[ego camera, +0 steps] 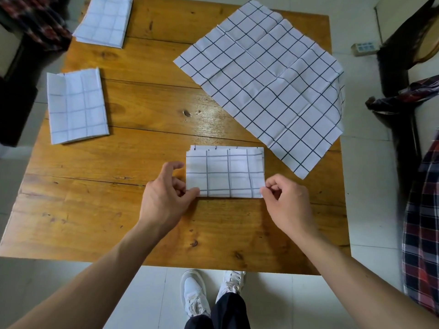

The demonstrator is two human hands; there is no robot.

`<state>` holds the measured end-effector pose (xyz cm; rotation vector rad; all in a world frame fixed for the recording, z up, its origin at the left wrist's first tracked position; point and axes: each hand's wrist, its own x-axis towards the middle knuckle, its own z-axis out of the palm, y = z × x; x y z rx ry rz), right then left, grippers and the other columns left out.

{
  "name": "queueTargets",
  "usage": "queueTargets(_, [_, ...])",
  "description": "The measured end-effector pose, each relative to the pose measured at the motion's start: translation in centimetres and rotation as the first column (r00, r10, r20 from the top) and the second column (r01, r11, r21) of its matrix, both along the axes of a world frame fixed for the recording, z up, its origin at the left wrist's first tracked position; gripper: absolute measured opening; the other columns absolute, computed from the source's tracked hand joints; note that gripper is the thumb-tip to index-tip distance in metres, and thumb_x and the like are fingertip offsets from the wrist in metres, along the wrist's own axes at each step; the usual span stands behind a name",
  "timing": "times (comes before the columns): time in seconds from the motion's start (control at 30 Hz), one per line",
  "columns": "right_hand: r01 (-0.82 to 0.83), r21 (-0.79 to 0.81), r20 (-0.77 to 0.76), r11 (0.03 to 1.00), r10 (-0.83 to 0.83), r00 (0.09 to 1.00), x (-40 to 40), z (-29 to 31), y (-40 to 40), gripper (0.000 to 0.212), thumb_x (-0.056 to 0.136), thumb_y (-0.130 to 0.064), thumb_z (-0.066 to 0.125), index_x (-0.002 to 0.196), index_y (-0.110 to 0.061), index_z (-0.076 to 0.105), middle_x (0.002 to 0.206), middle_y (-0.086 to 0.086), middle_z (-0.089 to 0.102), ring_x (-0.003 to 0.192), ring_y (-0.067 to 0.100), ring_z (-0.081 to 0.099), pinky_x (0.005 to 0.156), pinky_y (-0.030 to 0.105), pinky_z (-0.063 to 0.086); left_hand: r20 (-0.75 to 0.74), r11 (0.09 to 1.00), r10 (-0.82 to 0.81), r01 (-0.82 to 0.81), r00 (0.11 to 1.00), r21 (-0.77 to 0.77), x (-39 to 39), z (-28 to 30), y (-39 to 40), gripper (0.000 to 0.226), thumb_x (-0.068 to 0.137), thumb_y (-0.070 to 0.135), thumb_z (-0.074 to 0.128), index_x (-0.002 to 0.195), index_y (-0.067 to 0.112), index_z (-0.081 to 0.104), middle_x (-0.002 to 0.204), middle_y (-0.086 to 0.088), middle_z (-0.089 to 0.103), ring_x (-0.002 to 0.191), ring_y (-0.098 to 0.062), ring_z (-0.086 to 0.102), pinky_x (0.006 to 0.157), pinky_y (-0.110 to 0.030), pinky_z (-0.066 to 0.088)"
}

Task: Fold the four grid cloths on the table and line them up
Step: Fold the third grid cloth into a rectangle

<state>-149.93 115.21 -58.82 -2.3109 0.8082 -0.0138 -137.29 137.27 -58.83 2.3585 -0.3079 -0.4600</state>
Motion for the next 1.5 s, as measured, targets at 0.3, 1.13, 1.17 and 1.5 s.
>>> queueTargets(0.3, [0.036, 0.004, -0.095, 0.999, -0.035, 0.995, 1.0, 0.5, -0.3, 0.007, 0.091, -0.017, 0.065, 0.087, -0.021, 0.062, 0.073, -0.011, 0.062, 0.062, 0.002, 0.059, 0.051, 0.007, 0.039, -0.039, 0.998, 0.017, -0.019, 0.999, -0.057, -0.1, 0.4, -0.4, 0.055, 0.083, 0.029, 0.075, 0.131, 0.029, 0.047, 0.073, 0.008, 0.068, 0.070, -0.008, 0.064, 0.066, -0.033, 0.057])
queueTargets(1.13, [-0.294, -0.356, -0.105, 0.887, 0.275, 0.956, 1.2, 0.5, -0.4, 0.035, 0.077, -0.006, 0.077, 0.108, -0.017, 0.067, 0.110, 0.000, 0.057, 0.103, 0.017, 0.053, 0.086, 0.026, 0.045, 0.295, 0.930, -0.349, 0.291, 0.889, 0.224, 0.1, -1.4, 0.0, 0.023, 0.082, 0.020, 0.076, 0.104, 0.024, 0.071, 0.090, 0.004, 0.046, 0.083, -0.019, 0.049, 0.064, -0.037, 0.049])
queueTargets(1.17, [-0.345, -0.394, -0.124, 0.852, 0.323, 0.938, 1.4, 0.5, -0.3, 0.041, 0.074, -0.001, 0.077, 0.111, -0.016, 0.069, 0.116, 0.002, 0.058, 0.109, 0.020, 0.052, 0.089, 0.031, 0.043, 0.301, 0.925, -0.358, 0.294, 0.884, 0.240, 0.2, -1.3, -0.1, 0.022, 0.082, 0.020, 0.076, 0.103, 0.025, 0.071, 0.090, 0.004, 0.046, 0.083, -0.019, 0.048, 0.064, -0.036, 0.048])
queueTargets(1.5, [-0.617, -0.212, -0.257, 0.758, 0.566, 0.784, 2.4, 0.1, -0.1, 0.083, 0.082, 0.018, 0.050, 0.152, -0.017, 0.023, 0.162, 0.000, 0.015, 0.149, 0.012, 0.009, 0.123, 0.037, 0.008, 0.314, 0.895, -0.401, 0.295, 0.861, 0.334, 0.7, -0.7, -0.4, 0.020, 0.080, 0.024, 0.079, 0.099, 0.026, 0.072, 0.092, 0.001, 0.050, 0.085, -0.023, 0.051, 0.066, -0.038, 0.045])
